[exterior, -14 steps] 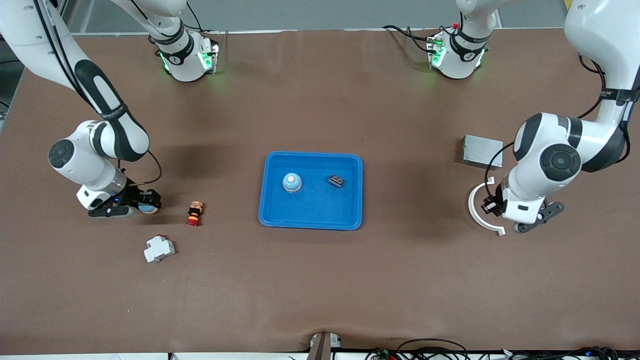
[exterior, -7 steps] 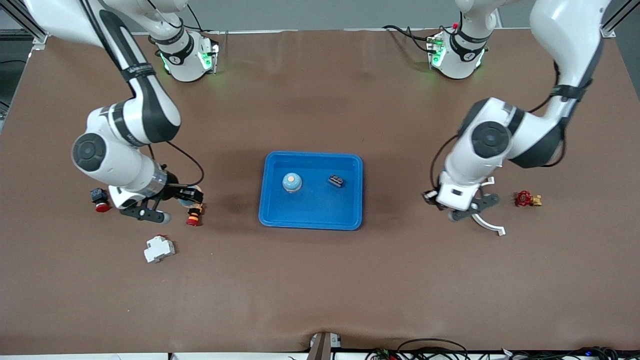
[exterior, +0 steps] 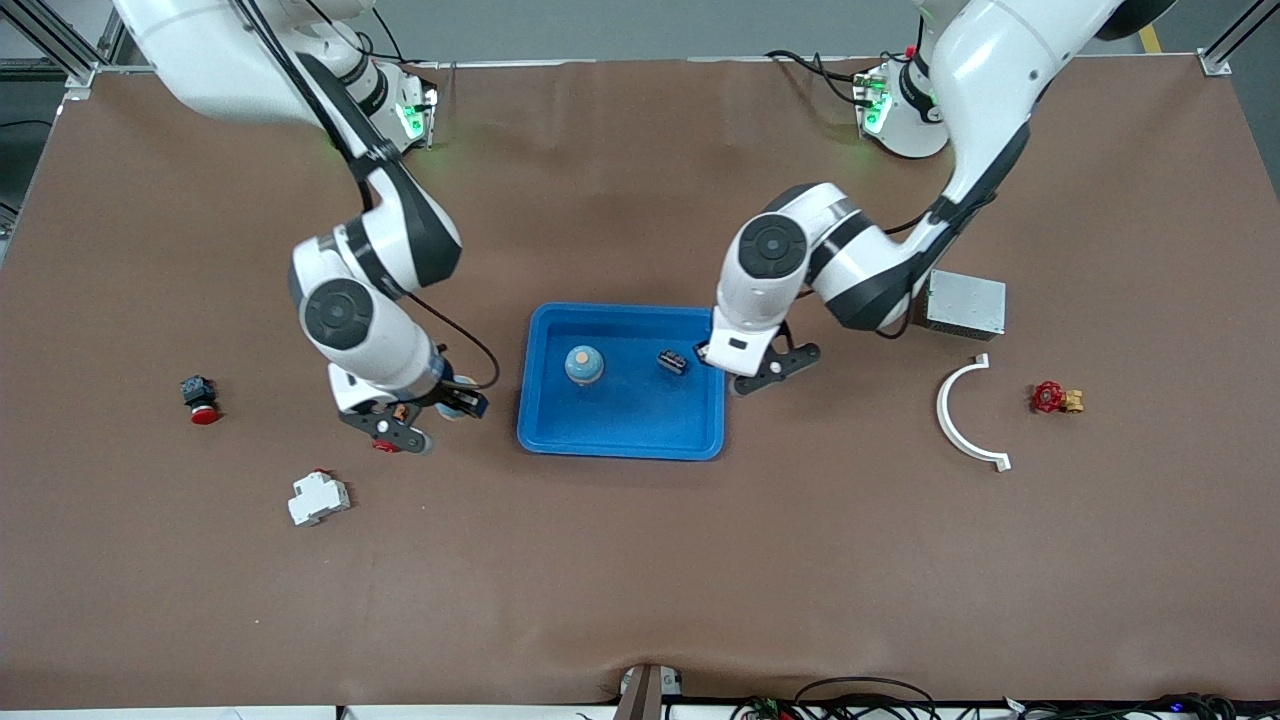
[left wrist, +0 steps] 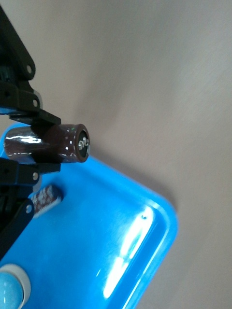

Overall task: Place electrolytic capacitor and blue bell in tray
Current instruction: 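Carry the second capacitor and button to the tray with both grippers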

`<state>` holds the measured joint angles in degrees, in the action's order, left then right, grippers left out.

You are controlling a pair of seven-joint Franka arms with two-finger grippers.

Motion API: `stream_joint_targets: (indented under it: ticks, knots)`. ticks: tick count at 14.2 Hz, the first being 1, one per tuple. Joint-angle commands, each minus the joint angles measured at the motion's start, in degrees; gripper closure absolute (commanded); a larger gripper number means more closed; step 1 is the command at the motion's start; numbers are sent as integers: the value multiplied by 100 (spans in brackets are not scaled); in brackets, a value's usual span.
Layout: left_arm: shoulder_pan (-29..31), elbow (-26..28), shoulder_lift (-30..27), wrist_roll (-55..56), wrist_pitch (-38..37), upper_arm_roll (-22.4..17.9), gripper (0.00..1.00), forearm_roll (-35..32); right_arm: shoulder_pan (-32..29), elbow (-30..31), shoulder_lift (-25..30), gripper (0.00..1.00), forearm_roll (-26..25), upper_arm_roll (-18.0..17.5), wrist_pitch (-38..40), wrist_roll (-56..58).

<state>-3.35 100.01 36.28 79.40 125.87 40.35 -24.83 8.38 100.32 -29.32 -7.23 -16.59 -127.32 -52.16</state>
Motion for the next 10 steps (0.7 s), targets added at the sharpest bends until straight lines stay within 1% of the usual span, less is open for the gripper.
stream_joint_targets:
  ticks: [1, 2, 3, 5, 7, 8, 10]
  knots:
    - [-288, -709, 739, 487, 200, -140, 100, -224, 374, -740, -670, 100, -331, 68, 85, -749]
    - [-428, -763, 897, 619, 375, -202, 100, -233, 488, -890, -811, 100, -436, 68, 85, -1004]
    - [-639, -807, 960, 769, 568, -368, 100, -224, 611, -1004, -943, 100, -507, 68, 76, -1215]
    - [-1130, -1017, 1135, 1067, 711, -825, 100, -206, 813, -1294, -1224, 100, -613, 86, 67, -1567]
    - [-1544, -1150, 1259, 1218, 711, -1308, 100, -163, 1050, -1523, -1453, 100, -657, 200, 58, -1814]
    - [-1624, -1176, 1277, 1227, 720, -1415, 100, -145, 1182, -1637, -1575, 100, -657, 287, 58, -1911]
    - [-1634, -1220, 1312, 1227, 720, -1424, 100, -145, 1516, -1857, -1821, 100, -657, 472, 58, -2191]
